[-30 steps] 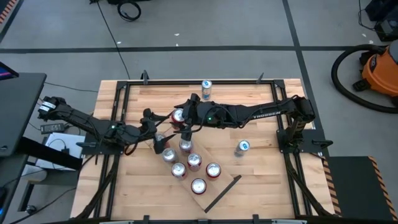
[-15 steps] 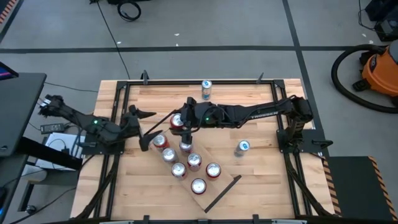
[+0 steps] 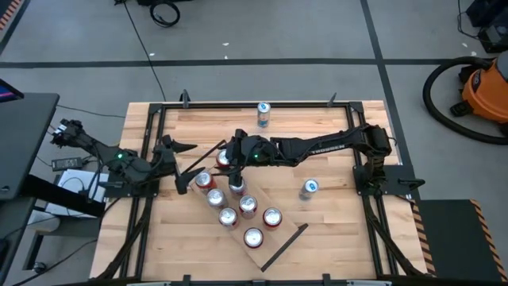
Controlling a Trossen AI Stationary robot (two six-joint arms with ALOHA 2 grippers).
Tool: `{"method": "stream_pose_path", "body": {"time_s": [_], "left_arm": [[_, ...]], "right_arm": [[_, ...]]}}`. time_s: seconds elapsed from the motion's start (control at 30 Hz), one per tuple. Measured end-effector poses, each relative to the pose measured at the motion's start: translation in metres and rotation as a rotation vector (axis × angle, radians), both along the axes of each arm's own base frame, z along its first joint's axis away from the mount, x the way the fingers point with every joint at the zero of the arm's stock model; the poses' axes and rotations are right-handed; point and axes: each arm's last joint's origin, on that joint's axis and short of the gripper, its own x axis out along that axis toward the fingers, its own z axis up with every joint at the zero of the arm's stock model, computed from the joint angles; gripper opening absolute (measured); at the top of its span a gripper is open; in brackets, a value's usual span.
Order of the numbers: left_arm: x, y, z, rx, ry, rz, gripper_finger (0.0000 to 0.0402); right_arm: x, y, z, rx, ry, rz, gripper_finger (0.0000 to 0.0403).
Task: Place canned beverage on shelf
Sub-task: Put the orange soda can on the shelf aligned with the other orange soda can
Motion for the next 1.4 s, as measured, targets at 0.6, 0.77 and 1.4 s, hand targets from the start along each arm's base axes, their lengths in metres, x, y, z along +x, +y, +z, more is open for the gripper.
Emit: {"method": "stream_pose_path", "body": {"time_s": [0.6, 0.77, 1.4], "left_arm": [[0.0, 0.001, -0.002, -0.002, 0.008, 0.018, 0.0398], [0.0, 0.001, -0.001, -0.002, 0.008, 0.018, 0.0398], [0.0, 0.0, -0.001, -0.005, 0.003, 0.018, 0.0398]], "right_arm": [[0.002, -0.001, -0.035, 0.007, -0.021, -0.057, 0.0316], [-0.002, -0.002, -0.047, 0.035, -0.018, -0.071, 0.0316], [-0.001, -0.002, -0.045, 0.108, -0.046, -0.084, 0.0316]]}}
